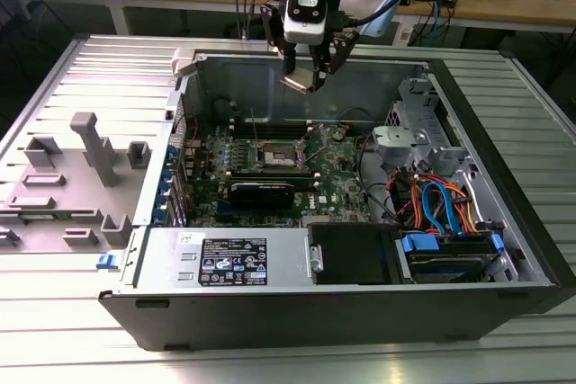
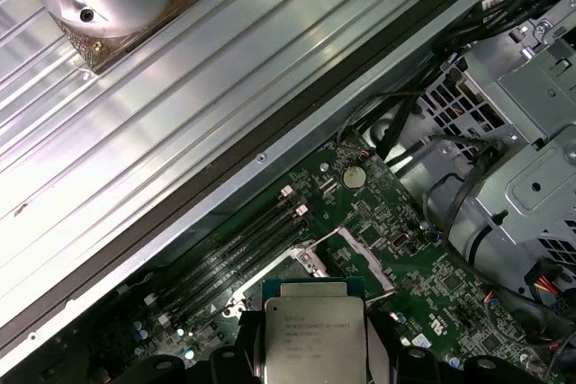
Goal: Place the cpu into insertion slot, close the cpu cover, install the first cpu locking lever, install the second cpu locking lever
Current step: 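Place the cpu into insertion slot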
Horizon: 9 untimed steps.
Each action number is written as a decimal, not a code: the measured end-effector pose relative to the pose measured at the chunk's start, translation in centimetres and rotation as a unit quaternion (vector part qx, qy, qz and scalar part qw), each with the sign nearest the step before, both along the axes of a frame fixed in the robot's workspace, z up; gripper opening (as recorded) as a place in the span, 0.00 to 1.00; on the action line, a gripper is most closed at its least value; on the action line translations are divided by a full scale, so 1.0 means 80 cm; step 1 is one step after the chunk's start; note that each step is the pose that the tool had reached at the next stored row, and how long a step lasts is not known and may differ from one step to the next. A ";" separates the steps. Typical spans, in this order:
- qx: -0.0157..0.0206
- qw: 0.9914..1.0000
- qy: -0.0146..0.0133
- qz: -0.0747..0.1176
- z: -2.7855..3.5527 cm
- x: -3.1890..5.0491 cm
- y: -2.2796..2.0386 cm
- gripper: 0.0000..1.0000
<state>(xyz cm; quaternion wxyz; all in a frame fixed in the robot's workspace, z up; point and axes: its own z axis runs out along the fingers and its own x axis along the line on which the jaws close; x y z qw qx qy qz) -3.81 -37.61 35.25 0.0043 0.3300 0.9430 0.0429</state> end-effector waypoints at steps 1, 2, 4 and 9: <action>0.000 1.000 0.000 0.000 0.0000 0.000 0.0000 0.55; 0.000 1.000 0.000 -0.002 0.0000 0.000 0.0000 0.55; 0.000 1.000 0.000 -0.006 0.0000 0.000 0.0000 0.55; 0.000 1.000 0.000 -0.031 -0.0005 0.000 0.0000 0.55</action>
